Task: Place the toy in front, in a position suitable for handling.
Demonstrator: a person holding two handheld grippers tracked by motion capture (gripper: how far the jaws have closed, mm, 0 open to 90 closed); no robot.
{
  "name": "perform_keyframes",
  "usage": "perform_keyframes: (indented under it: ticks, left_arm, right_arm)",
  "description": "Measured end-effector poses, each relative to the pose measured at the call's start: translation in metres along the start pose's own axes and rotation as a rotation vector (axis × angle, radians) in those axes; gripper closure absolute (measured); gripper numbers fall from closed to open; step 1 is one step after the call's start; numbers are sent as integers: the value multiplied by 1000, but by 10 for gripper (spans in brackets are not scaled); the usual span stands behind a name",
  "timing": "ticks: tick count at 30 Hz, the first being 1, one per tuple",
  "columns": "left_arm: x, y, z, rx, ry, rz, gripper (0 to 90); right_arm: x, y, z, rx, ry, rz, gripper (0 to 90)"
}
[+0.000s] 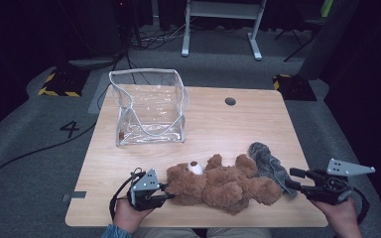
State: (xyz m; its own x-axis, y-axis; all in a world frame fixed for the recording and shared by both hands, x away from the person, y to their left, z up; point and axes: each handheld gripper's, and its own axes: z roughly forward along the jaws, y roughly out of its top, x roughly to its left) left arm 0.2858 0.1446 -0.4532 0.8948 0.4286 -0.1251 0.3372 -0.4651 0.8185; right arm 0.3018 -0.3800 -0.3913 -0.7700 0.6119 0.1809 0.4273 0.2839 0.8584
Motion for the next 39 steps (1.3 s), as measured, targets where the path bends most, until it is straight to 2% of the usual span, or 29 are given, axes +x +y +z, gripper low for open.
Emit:
perform_keyframes:
  ticks: [1,2,3,5,7,10,11,12,13,14,16,17,19,20,21,22,24,25,26,27,28,30,31,32,34,36,38,39]
  left_arm:
    - [-2,-1,-2,2,-1,8,714]
    - [-2,-1,-3,4,7,8,714]
    - [-2,-2,-4,0,6,5,714]
    - [-2,-3,-7,-11,6,-3,714]
    - [0,-5,-9,-15,-8,-4,692]
    - [2,-6,-11,-41,-20,-19,546]
    - [4,-7,-15,-63,-33,-38,546]
    - [6,-8,-20,-98,-25,-56,451]
    - [6,-9,-22,-108,-24,-67,428]
    - [6,-9,-22,-108,-24,-67,426]
    - [7,-11,-26,-126,-20,-73,426]
    - [8,-12,-27,-130,-18,-78,426]
    - [8,-13,-27,-130,-22,-82,426]
    - [7,-13,-27,-125,-26,-86,426]
    - [7,-14,-26,-120,-23,-83,426]
    - [7,-14,-25,-119,-24,-84,426]
    - [7,-15,-24,-102,-16,-79,426]
    - [7,-15,-24,-102,-16,-79,426]
    - [6,-15,-23,-102,-17,-84,426]
    - [6,-15,-22,-97,-12,-84,413]
    - [6,-15,-22,-105,-6,-85,398]
    - [5,-14,-23,-111,-10,-82,379]
    - [3,-13,-24,-147,-23,-66,317]
    - [2,-12,-25,-175,-38,-64,315]
    - [1,-9,-27,-197,-51,-56,321]
    - [1,-5,-26,-196,-58,-63,365]
    - [2,-4,-25,-185,-68,-64,502]
    - [1,0,-19,-160,-93,-50,559]
  right_arm:
    - [-12,2,9,42,-65,-15,459]
    - [-15,4,13,64,-96,-38,459]
    - [-20,6,22,117,-135,-75,454]
    - [-25,8,35,172,-167,-105,447]
    - [-31,12,51,207,-169,-117,447]
    - [-38,14,72,263,-199,-129,434]
    - [-38,14,72,263,-199,-129,434]
    - [-43,14,88,296,-200,-117,409]
    - [-44,13,95,303,-201,-121,407]
    - [-44,13,95,303,-201,-121,407]
    - [-44,13,107,332,-211,-146,413]
    - [-45,12,113,357,-218,-162,414]
    - [-50,7,131,436,-238,-162,406]
    - [-50,7,131,436,-238,-162,406]
    - [-53,2,141,490,-237,-174,403]
    - [-53,0,145,512,-246,-182,422]
    - [-53,-2,147,517,-257,-208,556]
    - [-53,-2,146,520,-265,-207,556]
    - [-53,-2,146,520,-265,-207,610]
    - [-57,-1,144,517,-261,-181,714]
    - [-58,0,141,521,-253,-173,744]
    - [-58,2,139,521,-254,-170,758]
    - [-57,9,130,495,-252,-155,769]
    - [-58,11,127,478,-243,-154,770]
    - [-54,23,110,426,-224,-135,770]
    - [-50,36,95,379,-204,-119,769]
    - [-45,49,82,342,-179,-121,769]
    - [-41,55,77,321,-169,-117,769]
